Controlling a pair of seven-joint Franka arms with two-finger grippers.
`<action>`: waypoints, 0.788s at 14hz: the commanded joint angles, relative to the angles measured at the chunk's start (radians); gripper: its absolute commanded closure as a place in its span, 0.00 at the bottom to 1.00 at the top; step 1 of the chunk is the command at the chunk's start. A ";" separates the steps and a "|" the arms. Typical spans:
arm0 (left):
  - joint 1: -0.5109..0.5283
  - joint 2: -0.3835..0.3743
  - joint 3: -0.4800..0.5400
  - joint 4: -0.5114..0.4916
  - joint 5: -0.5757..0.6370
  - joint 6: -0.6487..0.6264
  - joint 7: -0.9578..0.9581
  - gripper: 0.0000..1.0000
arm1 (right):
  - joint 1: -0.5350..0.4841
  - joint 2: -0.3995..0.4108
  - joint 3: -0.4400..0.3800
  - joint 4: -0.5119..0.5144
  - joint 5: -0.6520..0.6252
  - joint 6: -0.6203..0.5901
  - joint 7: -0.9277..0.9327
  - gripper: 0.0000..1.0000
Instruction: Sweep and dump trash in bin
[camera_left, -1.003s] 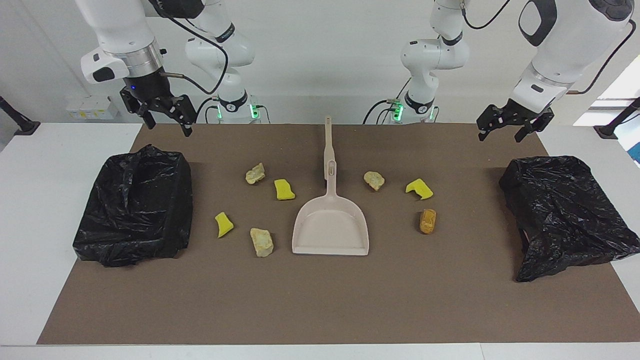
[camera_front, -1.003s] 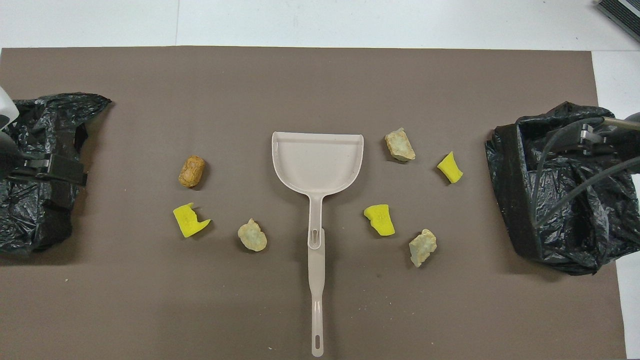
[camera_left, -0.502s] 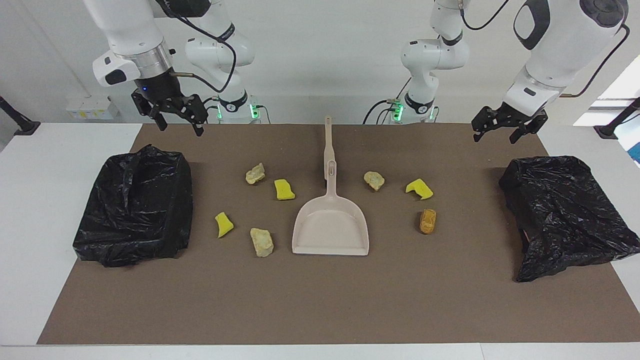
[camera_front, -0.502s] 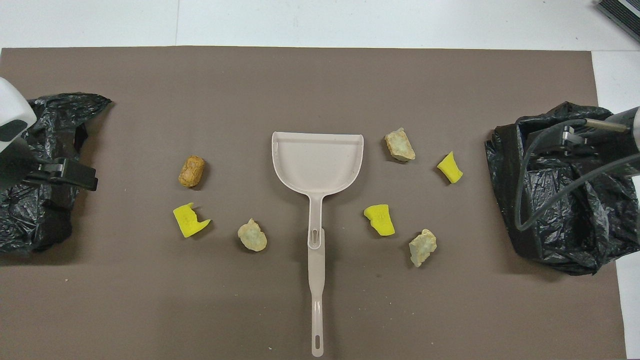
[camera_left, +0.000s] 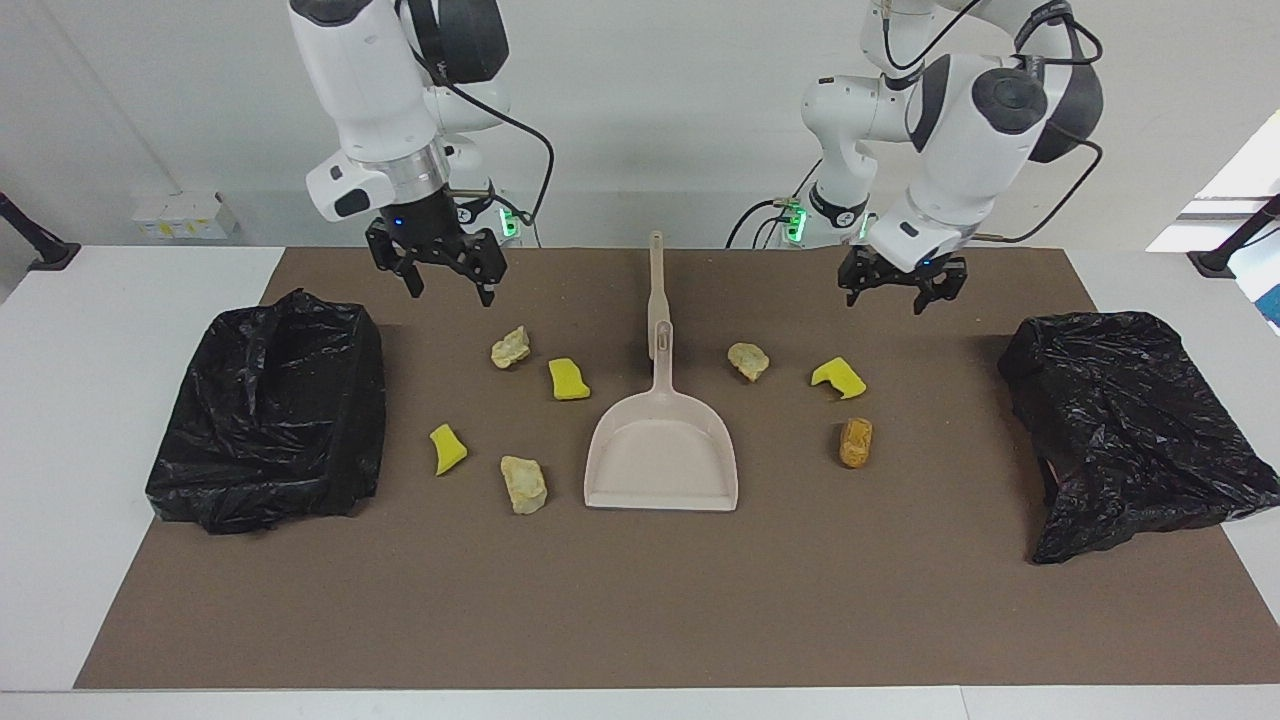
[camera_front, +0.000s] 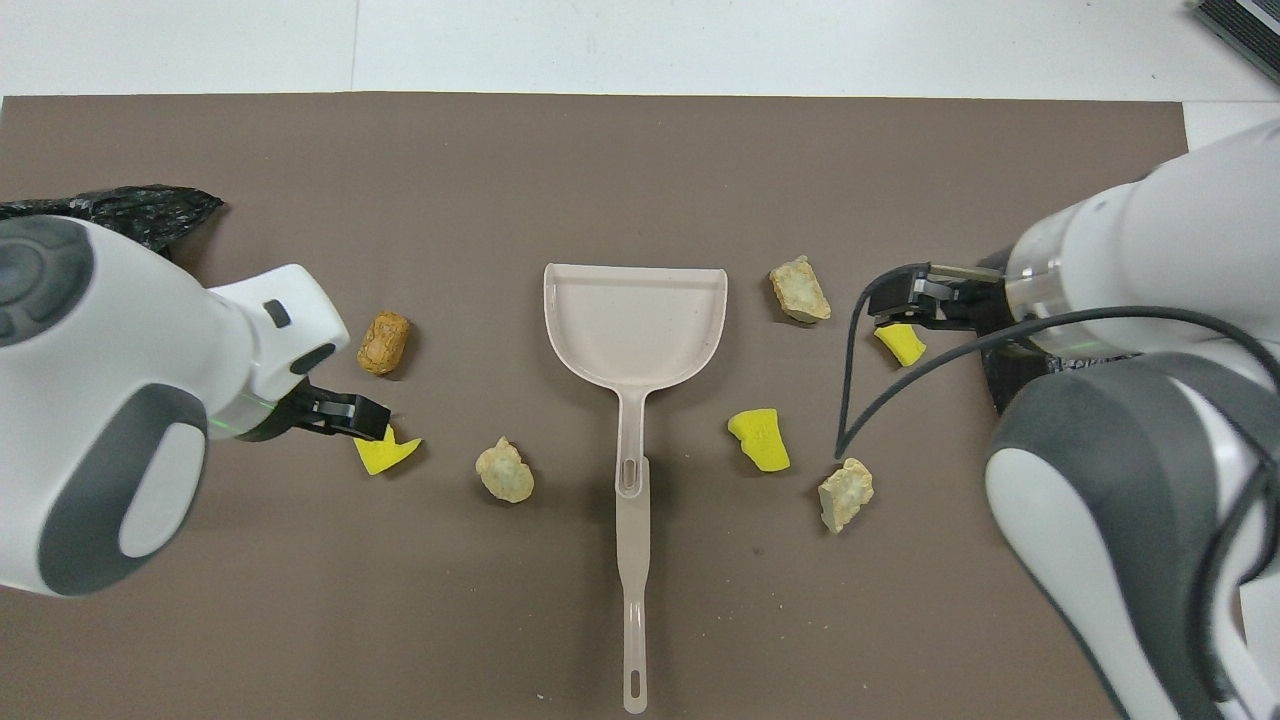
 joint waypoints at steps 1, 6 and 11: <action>-0.108 -0.066 0.015 -0.139 0.001 0.097 -0.097 0.00 | 0.080 0.086 -0.004 0.008 -0.002 0.081 0.069 0.00; -0.303 -0.080 0.016 -0.292 -0.017 0.247 -0.240 0.00 | 0.224 0.300 -0.004 0.124 -0.078 0.148 0.240 0.00; -0.536 -0.104 0.015 -0.429 -0.018 0.445 -0.471 0.00 | 0.313 0.466 -0.002 0.238 -0.067 0.155 0.326 0.00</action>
